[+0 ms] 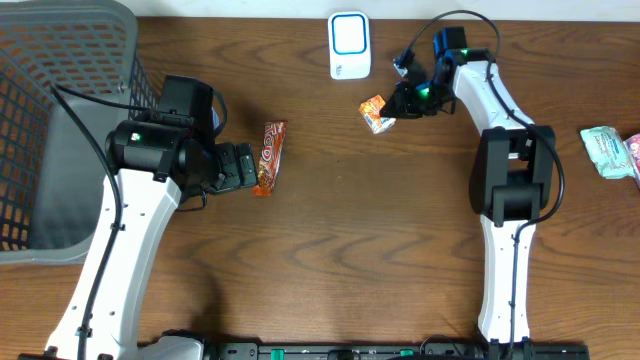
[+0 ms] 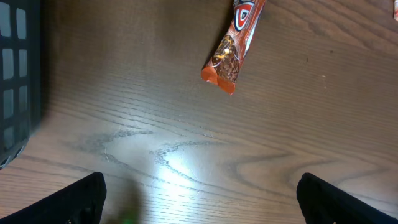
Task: Scan the item barcode
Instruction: 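Raise the tissue pack up to the scanner face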
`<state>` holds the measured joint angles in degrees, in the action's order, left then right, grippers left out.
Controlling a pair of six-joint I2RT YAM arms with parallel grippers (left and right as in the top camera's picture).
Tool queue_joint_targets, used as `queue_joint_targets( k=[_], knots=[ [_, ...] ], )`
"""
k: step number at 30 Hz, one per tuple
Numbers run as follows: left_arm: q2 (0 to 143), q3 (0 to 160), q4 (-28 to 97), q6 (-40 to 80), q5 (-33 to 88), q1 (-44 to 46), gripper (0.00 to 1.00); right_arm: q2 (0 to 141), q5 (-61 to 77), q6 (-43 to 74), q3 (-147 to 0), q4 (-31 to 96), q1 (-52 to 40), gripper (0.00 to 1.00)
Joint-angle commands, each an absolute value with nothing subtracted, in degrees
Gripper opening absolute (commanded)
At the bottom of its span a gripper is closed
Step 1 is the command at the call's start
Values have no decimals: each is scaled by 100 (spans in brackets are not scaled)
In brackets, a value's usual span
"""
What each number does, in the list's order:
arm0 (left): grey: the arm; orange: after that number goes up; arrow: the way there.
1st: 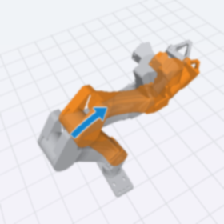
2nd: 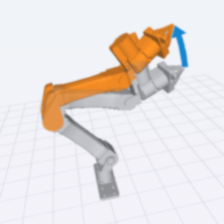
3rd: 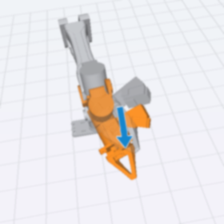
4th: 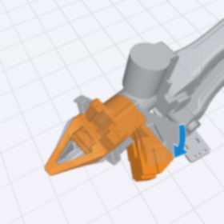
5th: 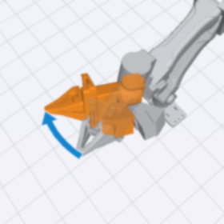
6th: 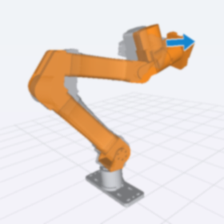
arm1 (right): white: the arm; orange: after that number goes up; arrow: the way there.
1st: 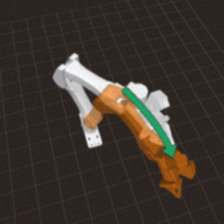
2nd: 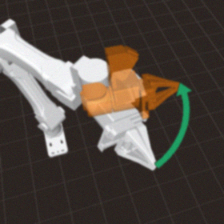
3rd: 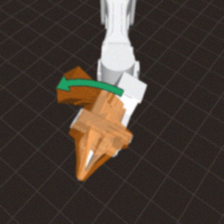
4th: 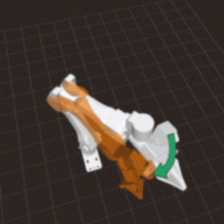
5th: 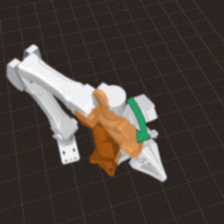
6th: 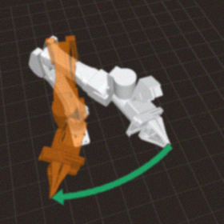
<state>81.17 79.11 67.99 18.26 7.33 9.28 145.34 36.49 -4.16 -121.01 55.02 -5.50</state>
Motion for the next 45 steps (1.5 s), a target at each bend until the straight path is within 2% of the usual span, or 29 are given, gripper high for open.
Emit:
queue_joint_targets(
  k=[1, 8, 11, 19, 26, 32, 37, 41, 45],
  knots=[
    [8134, 7929, 6827, 1898, 698, 932, 98, 14324, 2338, -132, -12337, 5450, -812, 1],
    [8134, 7929, 6827, 1898, 698, 934, 98, 13482, -969, 336, -12676, 4622, -1544, 1],
    [8134, 7929, 6827, 1898, 698, 932, 98, 13423, -1935, 336, -12676, 4086, -1900, 1],
    [8134, 7929, 6827, 1896, 698, 934, 98, 13603, -2759, 294, -12674, 2698, -2408, 1],
    [8134, 7929, 6827, 1898, 698, 934, 98, 13614, -2759, 646, -12674, 2672, -2383, 1],
    [8134, 7929, 6827, 1898, 698, 932, 98, 13541, -3127, 1494, -12676, 3489, -1879, 1],
    [8134, 7929, 6827, 1898, 698, 932, 98, 13489, -2945, 2379, -12676, 4646, -849, 1],
    [8134, 7929, 6827, 1898, 698, 932, 98, 13489, -2237, 2379, -12676, 5227, -80, 1],
    [8134, 7929, 6827, 1898, 696, 934, 98, 13489, -2698, 2375, -12676, 5778, 679, 1]
  ],
)
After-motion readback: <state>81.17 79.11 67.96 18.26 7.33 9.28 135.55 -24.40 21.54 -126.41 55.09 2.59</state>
